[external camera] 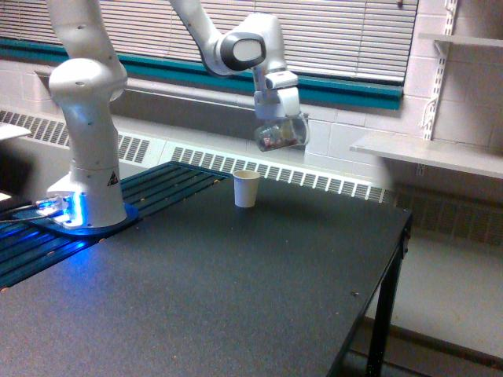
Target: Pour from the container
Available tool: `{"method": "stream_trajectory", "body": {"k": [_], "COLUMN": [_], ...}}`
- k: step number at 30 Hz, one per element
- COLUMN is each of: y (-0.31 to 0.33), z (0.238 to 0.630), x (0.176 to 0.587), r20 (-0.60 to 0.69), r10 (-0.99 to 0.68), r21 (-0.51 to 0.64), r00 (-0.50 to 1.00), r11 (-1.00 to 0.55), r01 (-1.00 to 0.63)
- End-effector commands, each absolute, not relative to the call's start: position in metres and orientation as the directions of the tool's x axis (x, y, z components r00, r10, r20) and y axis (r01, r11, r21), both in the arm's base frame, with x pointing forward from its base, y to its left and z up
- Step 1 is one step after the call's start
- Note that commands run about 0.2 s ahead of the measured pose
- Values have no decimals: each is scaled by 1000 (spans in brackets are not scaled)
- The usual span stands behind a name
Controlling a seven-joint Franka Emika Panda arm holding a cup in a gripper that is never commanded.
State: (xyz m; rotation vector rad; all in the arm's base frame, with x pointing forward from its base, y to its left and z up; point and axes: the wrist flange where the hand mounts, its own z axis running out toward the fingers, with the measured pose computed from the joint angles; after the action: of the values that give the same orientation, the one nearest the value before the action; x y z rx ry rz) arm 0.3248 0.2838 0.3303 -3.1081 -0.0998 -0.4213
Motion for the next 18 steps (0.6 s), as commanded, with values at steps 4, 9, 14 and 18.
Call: {"method": "stream_trajectory", "body": {"k": [4,9,14,18], "y": [281,276,272,270], "z": [327,325,319,314], "x": [295,282,265,252], "r20": [239,221,196,172], "r10": [122,122,122,123], "r21": [31,37,44,46], "r00": [963,968,973,977], "r11": [-993,-992,-992,-992], "r01": [118,116,115,116]}}
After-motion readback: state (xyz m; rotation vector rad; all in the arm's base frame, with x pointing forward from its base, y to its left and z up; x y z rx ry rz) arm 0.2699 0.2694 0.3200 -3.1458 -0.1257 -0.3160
